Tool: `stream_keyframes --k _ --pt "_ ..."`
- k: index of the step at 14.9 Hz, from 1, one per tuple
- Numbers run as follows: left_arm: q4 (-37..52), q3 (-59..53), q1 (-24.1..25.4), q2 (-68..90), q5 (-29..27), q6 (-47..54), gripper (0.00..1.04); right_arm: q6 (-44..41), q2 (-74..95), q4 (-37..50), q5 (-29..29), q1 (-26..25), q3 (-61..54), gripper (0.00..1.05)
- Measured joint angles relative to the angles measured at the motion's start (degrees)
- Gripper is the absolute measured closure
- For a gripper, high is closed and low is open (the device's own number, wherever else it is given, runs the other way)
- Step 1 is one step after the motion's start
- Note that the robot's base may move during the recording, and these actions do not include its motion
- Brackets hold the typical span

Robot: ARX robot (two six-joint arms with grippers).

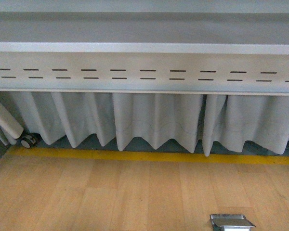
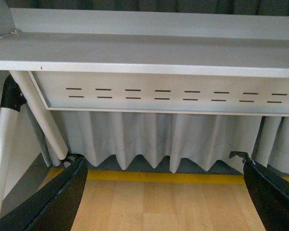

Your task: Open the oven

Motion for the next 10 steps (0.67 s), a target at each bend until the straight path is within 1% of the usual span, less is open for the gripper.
stream_keyframes --k 10 --pt "0.0 0.0 0.0 -0.02 0.02 0.0 0.07 -0.02 0.0 0.0 0.0 0.0 0.0 0.06"
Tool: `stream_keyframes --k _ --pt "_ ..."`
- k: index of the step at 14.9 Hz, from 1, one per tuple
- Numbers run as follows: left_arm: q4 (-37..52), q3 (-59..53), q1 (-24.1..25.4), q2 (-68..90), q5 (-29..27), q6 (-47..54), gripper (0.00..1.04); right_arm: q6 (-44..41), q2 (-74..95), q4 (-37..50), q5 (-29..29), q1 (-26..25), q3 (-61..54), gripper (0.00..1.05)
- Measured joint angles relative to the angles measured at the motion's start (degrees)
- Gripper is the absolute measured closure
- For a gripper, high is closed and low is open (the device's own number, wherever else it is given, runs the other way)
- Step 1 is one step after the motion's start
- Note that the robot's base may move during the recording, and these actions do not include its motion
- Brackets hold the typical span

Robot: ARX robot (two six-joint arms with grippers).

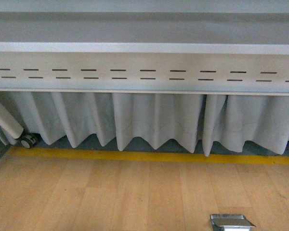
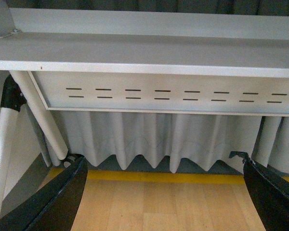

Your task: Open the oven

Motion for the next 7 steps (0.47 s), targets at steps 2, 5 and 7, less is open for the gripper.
stream_keyframes --k 2,5,7 --pt "0.0 0.0 0.0 0.0 -0.02 0.0 0.07 0.0 0.0 0.02 0.0 0.0 0.0 0.06" --pt "0.02 0.0 0.0 0.0 -0.02 0.0 0.07 0.02 0.0 0.02 0.0 0.0 0.0 0.06" --pt "0.0 0.0 0.0 0.02 0.0 0.0 0.07 0.0 0.0 0.0 0.0 0.0 0.0 0.06"
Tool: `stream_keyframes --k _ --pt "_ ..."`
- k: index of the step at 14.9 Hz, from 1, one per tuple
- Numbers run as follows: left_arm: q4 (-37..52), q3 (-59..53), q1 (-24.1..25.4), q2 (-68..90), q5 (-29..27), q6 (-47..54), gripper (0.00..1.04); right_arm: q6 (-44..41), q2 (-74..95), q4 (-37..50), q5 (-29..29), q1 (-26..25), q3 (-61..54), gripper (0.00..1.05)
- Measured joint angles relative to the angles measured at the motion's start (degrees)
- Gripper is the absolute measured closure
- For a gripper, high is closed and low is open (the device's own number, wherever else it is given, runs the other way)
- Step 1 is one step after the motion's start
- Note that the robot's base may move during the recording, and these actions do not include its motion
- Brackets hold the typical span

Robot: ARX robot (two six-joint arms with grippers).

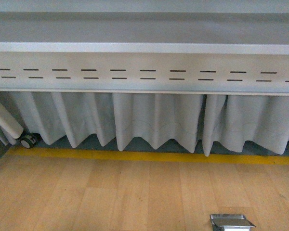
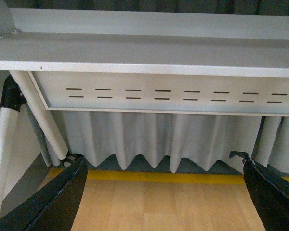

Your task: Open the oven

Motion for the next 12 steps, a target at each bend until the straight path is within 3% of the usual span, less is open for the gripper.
stream_keyframes --k 12 --pt "0.0 0.0 0.0 -0.02 0.0 0.0 0.07 0.0 0.0 0.02 0.0 0.0 0.0 0.06"
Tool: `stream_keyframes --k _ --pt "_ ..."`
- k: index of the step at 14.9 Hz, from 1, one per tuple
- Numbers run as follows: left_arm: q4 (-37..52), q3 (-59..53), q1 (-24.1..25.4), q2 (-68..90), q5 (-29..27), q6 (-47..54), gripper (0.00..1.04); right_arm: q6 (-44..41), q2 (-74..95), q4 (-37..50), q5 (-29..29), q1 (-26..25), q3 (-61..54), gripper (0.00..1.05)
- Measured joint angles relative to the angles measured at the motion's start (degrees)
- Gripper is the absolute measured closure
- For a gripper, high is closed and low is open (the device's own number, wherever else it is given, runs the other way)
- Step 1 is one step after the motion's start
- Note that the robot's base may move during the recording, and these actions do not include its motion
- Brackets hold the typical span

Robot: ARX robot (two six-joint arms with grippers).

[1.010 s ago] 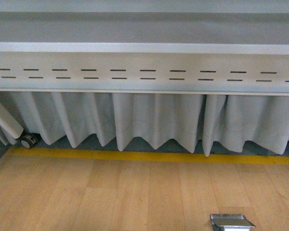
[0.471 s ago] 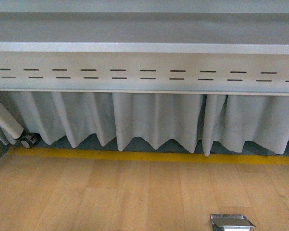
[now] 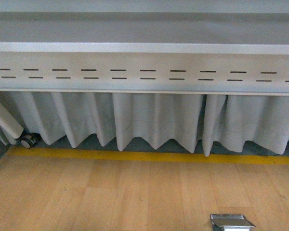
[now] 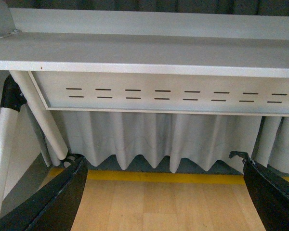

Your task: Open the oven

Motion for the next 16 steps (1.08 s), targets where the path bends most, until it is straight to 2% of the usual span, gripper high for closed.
stream_keyframes --k 16 --pt "-0.09 0.0 0.0 0.0 -0.02 0.0 0.07 0.0 0.0 -0.13 0.0 0.0 0.0 0.06"
